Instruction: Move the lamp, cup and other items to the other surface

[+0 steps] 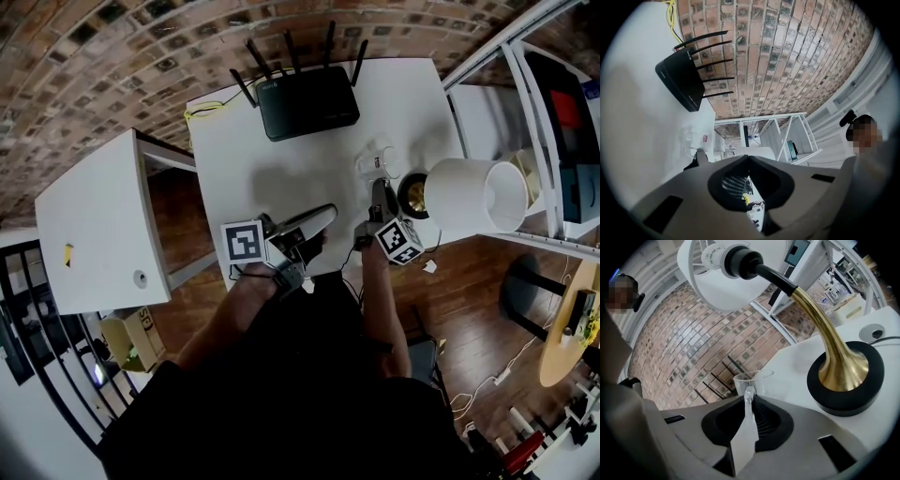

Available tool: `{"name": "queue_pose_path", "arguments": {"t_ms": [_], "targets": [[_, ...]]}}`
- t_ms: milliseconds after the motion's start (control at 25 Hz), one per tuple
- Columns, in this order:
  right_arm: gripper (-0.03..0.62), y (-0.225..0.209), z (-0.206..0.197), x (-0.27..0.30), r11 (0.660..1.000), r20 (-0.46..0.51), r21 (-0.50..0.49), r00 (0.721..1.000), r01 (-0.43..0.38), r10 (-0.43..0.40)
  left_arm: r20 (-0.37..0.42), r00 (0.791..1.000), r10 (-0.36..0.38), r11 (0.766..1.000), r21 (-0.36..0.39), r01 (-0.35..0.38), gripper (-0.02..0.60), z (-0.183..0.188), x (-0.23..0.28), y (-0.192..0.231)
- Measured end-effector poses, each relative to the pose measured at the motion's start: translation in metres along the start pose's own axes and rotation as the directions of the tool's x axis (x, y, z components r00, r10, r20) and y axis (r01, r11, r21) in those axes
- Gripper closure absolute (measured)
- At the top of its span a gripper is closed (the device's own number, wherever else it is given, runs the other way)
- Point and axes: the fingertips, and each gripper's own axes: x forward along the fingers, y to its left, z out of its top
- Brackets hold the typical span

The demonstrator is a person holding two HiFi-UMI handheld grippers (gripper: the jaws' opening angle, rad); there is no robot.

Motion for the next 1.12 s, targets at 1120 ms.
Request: {"name": "queue_pose_path", "arguments": {"t_ms": [1120], "targets": [[0.459,0.023,-0.008,-0.010,0.994,-0.083,0.024,0.991,-0.106,0.107,-0.019,1.000,0.005,1.000,0.005,-0.005,0.580,-0.016,0.008,-0.003]]}}
